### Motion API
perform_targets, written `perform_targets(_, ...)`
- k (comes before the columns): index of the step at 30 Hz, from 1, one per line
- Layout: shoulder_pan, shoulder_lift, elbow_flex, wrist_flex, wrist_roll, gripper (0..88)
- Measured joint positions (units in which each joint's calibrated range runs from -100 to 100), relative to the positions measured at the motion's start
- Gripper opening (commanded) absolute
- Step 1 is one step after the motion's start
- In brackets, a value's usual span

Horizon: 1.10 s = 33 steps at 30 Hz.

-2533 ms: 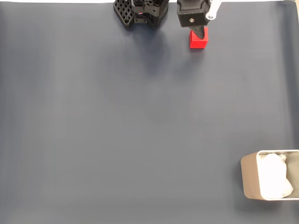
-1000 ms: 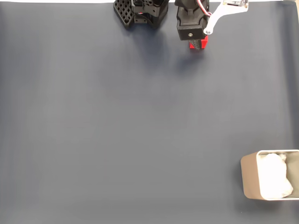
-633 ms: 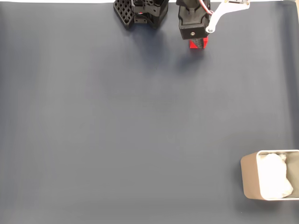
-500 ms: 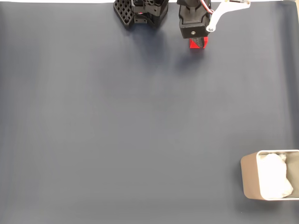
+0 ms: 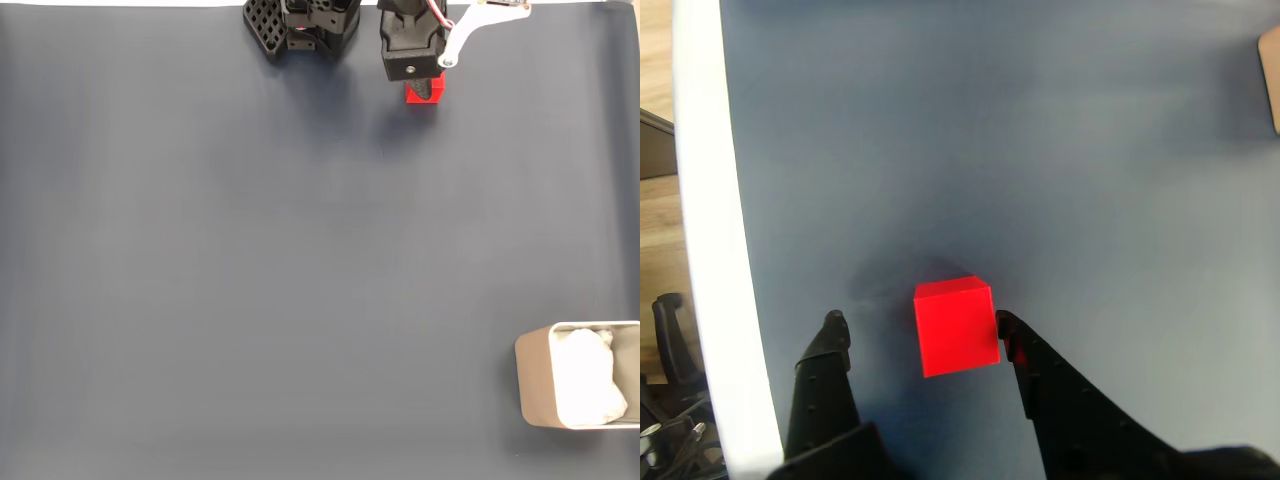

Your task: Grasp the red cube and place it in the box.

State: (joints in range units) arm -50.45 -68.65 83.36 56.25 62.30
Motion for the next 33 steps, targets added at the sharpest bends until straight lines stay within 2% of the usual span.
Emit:
perform_targets(9,-0.45,0.0,0.54,0.16,-0.2,31.1)
perform_targets(24,-0.45,0.09,0.54,0.16,-1.17,9.1)
perform_targets(33,-0.45,0.52,0.54,0.16,-1.56,1.4)
